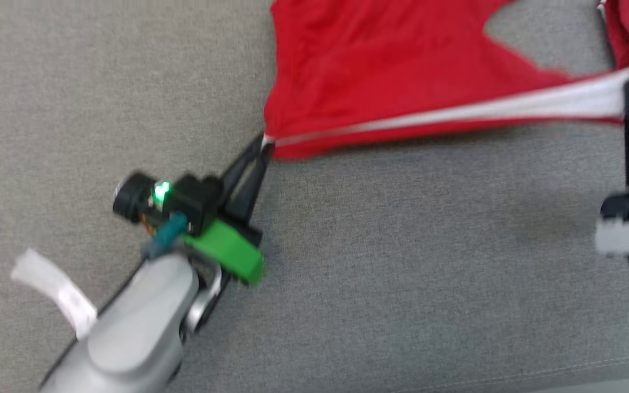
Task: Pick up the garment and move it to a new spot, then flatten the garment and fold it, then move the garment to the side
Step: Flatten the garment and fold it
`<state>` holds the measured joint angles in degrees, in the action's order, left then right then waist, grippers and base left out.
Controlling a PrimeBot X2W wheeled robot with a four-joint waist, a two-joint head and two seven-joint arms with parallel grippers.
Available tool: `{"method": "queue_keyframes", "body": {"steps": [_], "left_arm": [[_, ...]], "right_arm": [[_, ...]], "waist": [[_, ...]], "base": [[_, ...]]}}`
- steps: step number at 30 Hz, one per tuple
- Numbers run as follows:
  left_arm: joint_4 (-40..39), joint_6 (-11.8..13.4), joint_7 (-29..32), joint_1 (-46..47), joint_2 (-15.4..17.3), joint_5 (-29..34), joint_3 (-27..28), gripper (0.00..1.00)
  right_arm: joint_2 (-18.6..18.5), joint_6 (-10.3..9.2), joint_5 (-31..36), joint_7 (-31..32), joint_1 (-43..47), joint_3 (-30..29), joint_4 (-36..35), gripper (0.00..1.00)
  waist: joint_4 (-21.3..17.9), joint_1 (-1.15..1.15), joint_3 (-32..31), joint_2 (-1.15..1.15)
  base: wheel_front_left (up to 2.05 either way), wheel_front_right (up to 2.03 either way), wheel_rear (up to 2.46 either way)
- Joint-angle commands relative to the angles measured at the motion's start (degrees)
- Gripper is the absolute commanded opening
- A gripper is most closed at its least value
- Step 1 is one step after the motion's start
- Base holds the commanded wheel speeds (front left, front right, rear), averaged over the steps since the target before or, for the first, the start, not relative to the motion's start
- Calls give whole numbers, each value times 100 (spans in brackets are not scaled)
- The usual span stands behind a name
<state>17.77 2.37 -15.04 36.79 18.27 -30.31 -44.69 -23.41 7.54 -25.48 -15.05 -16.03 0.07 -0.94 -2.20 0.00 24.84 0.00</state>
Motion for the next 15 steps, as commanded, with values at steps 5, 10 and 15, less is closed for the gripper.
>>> {"method": "queue_keyframes", "body": {"steps": [5, 10, 15], "left_arm": [[-688, 494, -14, -1242, 342, 123, 158, 0], [-1361, 922, 3, -2074, 659, 65, 251, 0], [-2071, 1253, 146, -2585, 912, 21, 296, 0]], "right_arm": [[177, -11, -7, -14, 1209, -78, -351, 0], [348, -13, -64, -15, 1970, -176, -867, 0], [460, -14, 45, -14, 2541, -232, -1313, 0]], "waist": [[-9, 0, -742, 0], [57, 0, -908, 0], [166, 0, -937, 0]], "base": [[0, 0, 0], [0, 0, 0], [0, 0, 0]]}}
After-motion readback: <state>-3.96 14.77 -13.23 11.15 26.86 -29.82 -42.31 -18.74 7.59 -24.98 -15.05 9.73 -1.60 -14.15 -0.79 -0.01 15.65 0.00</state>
